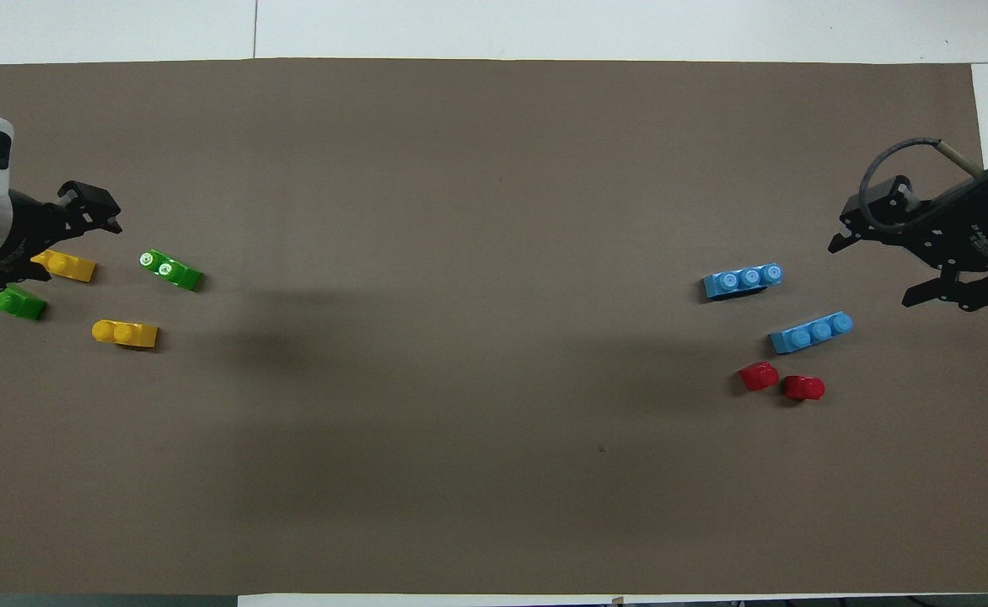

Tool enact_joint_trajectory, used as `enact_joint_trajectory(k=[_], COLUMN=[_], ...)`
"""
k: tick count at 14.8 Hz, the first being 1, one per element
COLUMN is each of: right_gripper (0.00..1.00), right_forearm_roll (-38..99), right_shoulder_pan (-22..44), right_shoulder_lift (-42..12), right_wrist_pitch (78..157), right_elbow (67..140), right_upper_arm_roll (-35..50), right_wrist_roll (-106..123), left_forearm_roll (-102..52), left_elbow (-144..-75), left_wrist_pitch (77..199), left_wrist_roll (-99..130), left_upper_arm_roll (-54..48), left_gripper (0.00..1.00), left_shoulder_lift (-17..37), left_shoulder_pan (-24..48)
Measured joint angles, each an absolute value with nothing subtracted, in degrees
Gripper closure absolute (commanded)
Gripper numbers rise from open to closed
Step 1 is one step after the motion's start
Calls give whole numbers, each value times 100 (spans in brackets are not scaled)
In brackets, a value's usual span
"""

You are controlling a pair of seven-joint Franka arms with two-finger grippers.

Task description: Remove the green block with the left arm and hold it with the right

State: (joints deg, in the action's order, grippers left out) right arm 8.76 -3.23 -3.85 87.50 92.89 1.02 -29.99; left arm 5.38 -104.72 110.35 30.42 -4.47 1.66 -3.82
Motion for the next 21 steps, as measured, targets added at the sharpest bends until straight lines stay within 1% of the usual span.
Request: enact_joint_trajectory(k=[2,4,7,11,14,21], right_gripper=[0,0,0,0,0,0], right_forearm_roll=[734,561,273,89,87,51], right_shoulder_pan=[-250,-250,-250,-250,-250,-250], right_shoulder_lift=[-105,81,107,84,82,75], right_wrist_pitch=[8511,8447,8664,9037,9235,9289], right_elbow=[9283,9283,9290,9299,9301,9304], right_upper_arm_roll=[109,106,102,129,135,134], right_wrist_roll=[-2236,-1372,-422,-129,-113,243], left_forearm_roll=[538,535,246,-133,-149,-149], left_elbow=[-10408,-10405,-10398,-10070,-9777,-9694], left_wrist_pitch=[10577,10176,9832,9376,9023,8880], left_wrist_roll=[2222,1586,1268,1103,526,26], left_upper_arm_roll=[-464,-475,-447,-370,-377,-351], left_gripper=[0,0,0,0,0,0], left_shoulder_lift=[-126,-428,-754,-829,-832,-837], left_shoulder_pan=[-353,-327,-331,-341,-340,-343])
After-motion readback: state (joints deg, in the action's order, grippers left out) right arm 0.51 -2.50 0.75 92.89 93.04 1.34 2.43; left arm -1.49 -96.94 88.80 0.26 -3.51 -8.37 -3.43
